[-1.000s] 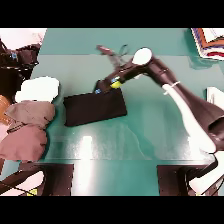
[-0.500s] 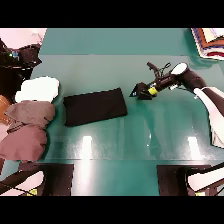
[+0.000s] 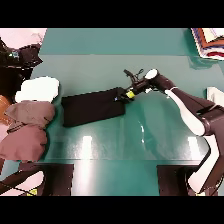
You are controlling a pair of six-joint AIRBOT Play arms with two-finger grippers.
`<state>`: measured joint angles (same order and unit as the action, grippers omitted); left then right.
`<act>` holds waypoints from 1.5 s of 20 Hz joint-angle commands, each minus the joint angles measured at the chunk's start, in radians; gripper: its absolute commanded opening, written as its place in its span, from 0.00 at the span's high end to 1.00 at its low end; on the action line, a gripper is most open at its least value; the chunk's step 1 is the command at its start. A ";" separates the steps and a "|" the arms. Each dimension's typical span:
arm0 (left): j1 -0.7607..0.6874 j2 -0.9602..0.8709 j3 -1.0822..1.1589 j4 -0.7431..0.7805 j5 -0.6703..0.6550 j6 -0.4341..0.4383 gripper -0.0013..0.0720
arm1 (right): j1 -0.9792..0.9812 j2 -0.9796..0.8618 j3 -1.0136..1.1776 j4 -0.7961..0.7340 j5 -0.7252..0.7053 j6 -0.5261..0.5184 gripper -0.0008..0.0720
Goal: Fold the shirts.
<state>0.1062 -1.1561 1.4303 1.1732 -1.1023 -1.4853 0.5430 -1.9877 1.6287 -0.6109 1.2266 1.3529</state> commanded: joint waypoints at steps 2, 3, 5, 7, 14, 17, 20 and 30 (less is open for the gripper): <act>-0.055 0.001 -0.021 -0.028 -0.003 0.001 0.95 | 0.040 -0.021 0.097 0.005 -0.021 -0.056 0.96; -0.094 0.001 -0.027 -0.024 0.002 0.001 0.95 | 0.027 0.000 0.098 0.006 -0.032 -0.055 0.96; -0.185 -0.003 -0.027 -0.017 0.007 0.002 0.95 | -0.025 0.053 0.098 0.004 -0.039 -0.054 0.96; -0.267 -0.003 -0.027 -0.018 0.023 0.002 0.95 | -0.111 0.127 0.097 -0.040 -0.037 -0.040 0.97; -0.411 -0.003 -0.027 -0.019 0.081 0.000 0.95 | -0.555 0.418 0.096 -0.412 0.071 0.092 0.96; -0.429 -0.003 -0.027 -0.023 0.085 -0.008 0.95 | -0.792 0.494 0.096 -0.462 0.075 0.106 0.96; -0.429 -0.003 -0.027 -0.033 0.095 -0.034 0.95 | -1.021 0.510 0.096 -0.453 0.076 0.124 0.96; -0.429 -0.003 -0.027 -0.033 0.099 -0.061 0.95 | -1.280 0.507 0.098 -0.299 -0.039 0.085 0.97</act>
<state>-0.3222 -1.1584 1.4040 1.1400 -1.0027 -1.5425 -0.7025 -1.4929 1.7256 -0.9413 1.2266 1.4483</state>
